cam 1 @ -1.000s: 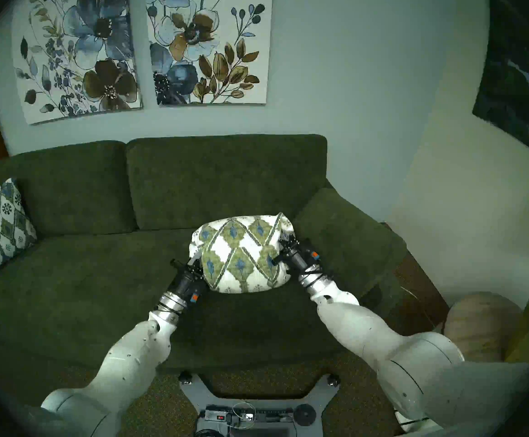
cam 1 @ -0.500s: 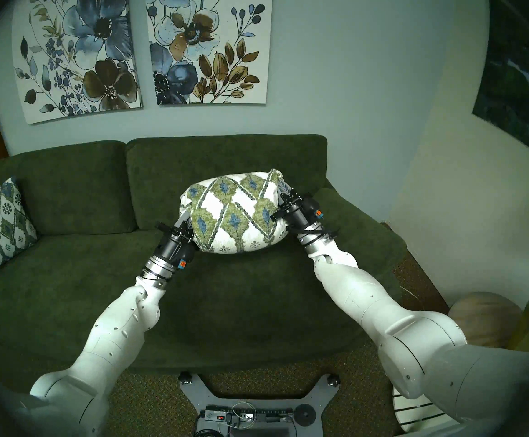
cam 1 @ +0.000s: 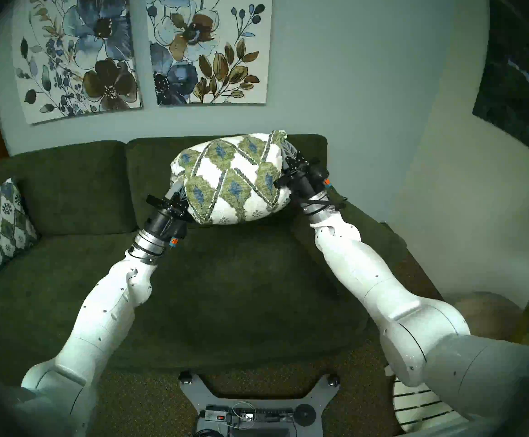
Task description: Fluff a cushion
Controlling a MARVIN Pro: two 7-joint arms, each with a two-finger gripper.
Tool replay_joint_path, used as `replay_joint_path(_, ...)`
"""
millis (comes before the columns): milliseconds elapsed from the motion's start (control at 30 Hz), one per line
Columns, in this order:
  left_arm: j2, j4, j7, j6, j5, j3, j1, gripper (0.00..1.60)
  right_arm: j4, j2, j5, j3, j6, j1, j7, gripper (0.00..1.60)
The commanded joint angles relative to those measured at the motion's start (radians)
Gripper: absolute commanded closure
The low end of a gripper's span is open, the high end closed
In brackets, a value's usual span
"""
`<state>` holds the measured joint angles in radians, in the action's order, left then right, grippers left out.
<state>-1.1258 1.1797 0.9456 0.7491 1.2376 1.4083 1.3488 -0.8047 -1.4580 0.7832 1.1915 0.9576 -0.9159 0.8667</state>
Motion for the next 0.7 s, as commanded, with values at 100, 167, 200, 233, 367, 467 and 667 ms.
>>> replay_joint_path(100, 0.036, -0.002, 0.025, -0.055, 0.101, -0.024, 0.069, 1.60, -0.029, 0.033, -0.027, -0.002, 0.002, -0.105, 0.037, 1.60)
replay_joint_path(167, 0.035, -0.040, 0.018, -0.068, 0.117, -0.035, 0.093, 1.60, 0.005, 0.041, -0.030, -0.006, 0.002, -0.139, 0.030, 1.60)
replay_joint_path(200, 0.034, -0.057, 0.016, -0.073, 0.122, -0.040, 0.102, 1.60, 0.021, 0.044, -0.033, -0.009, 0.002, -0.152, 0.026, 1.60)
replay_joint_path(233, 0.034, -0.083, 0.010, -0.081, 0.132, -0.049, 0.113, 1.60, 0.042, 0.048, -0.036, -0.011, 0.002, -0.173, 0.021, 1.60)
replay_joint_path(367, 0.032, -0.163, -0.003, -0.103, 0.160, -0.074, 0.141, 1.60, 0.116, 0.054, -0.041, -0.020, 0.002, -0.220, 0.008, 1.60)
replay_joint_path(467, 0.019, -0.218, -0.014, -0.110, 0.176, -0.100, 0.173, 1.60, 0.171, 0.056, -0.044, -0.028, 0.002, -0.257, 0.002, 1.60)
replay_joint_path(667, -0.018, -0.334, -0.031, -0.121, 0.194, -0.150, 0.242, 1.60, 0.285, 0.063, -0.054, -0.042, 0.002, -0.319, -0.006, 1.60)
